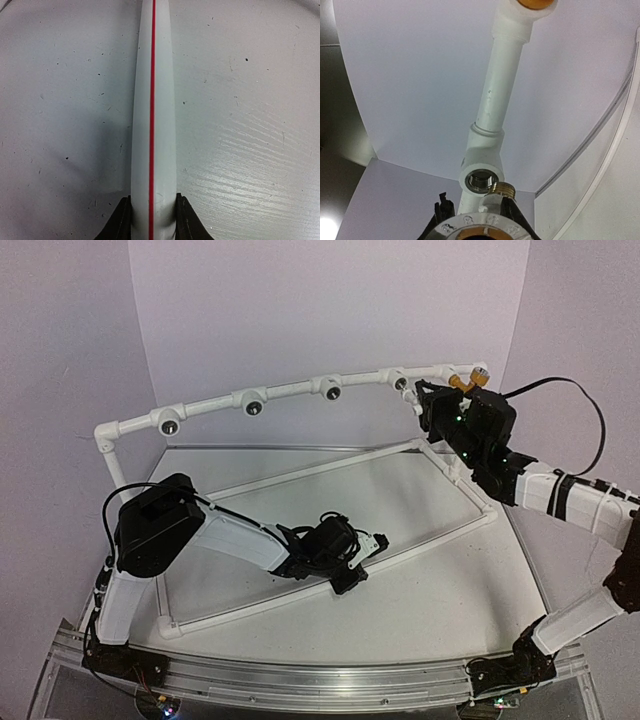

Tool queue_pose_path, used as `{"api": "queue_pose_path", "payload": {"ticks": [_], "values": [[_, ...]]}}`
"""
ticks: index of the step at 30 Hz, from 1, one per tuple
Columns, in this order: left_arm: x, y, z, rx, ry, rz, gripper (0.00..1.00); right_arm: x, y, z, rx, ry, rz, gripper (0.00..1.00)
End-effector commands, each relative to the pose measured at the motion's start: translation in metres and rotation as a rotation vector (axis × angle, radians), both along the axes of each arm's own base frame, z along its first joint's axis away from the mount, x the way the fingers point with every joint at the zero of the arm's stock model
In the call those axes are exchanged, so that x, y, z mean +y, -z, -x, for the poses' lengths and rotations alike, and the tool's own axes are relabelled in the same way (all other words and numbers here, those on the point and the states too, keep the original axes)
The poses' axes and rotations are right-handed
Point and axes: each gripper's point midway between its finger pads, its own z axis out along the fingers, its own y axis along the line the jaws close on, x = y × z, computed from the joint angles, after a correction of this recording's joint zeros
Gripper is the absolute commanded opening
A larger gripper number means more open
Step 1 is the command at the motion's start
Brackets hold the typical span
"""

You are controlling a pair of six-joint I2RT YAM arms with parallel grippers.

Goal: Install the water faucets
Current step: Screw the water faucet onto the adaptor.

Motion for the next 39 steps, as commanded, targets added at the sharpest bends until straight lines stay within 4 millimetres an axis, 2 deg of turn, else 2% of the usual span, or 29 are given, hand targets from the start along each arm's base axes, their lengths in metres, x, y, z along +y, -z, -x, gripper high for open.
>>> {"api": "queue_pose_path", "payload": {"ticks": [1, 2, 4, 7, 12, 14, 16, 19, 24, 28, 34, 39], "values": [[0.096, 0.136, 0.064, 0.246, 0.062, -0.454, 0.0, -0.005, -0.036, 0.018, -0.095, -0.009, 0.159, 0.0], [0.096, 0.136, 0.064, 0.246, 0.062, -0.454, 0.0, -0.005, -0.035, 0.021, -0.089, -0.014, 0.209, 0.0], [0.096, 0.136, 0.064, 0.246, 0.061, -0.455, 0.0, -0.005, -0.02, 0.025, -0.055, -0.031, 0.323, 0.0], [0.097, 0.135, 0.065, 0.246, 0.06, -0.455, 0.0, 0.001, -0.012, 0.037, -0.104, -0.092, 0.598, 0.0], [0.098, 0.134, 0.065, 0.248, 0.059, -0.455, 0.0, 0.023, -0.012, 0.062, -0.318, -0.281, 1.074, 0.0], [0.098, 0.135, 0.065, 0.247, 0.058, -0.456, 0.0, 0.036, -0.021, 0.076, -0.479, -0.384, 1.277, 0.0], [0.097, 0.134, 0.064, 0.245, 0.056, -0.455, 0.0, 0.04, -0.016, 0.083, -0.56, -0.467, 1.458, 0.0], [0.096, 0.134, 0.064, 0.244, 0.055, -0.452, 0.0, 0.031, -0.004, 0.077, -0.566, -0.546, 1.738, 0.0], [0.096, 0.134, 0.063, 0.241, 0.051, -0.453, 0.0, 0.014, 0.001, 0.065, -0.679, -0.531, 2.119, 0.0], [0.096, 0.134, 0.063, 0.241, 0.048, -0.454, 0.0, 0.011, -0.006, 0.057, -0.807, -0.483, 2.304, 0.0], [0.097, 0.135, 0.061, 0.238, 0.042, -0.456, 0.0, 0.021, -0.034, 0.041, -0.955, -0.3, 2.398, 0.0], [0.096, 0.134, 0.06, 0.233, 0.036, -0.456, 0.0, 0.026, -0.023, 0.028, -0.987, -0.308, 2.483, 0.0]]}}
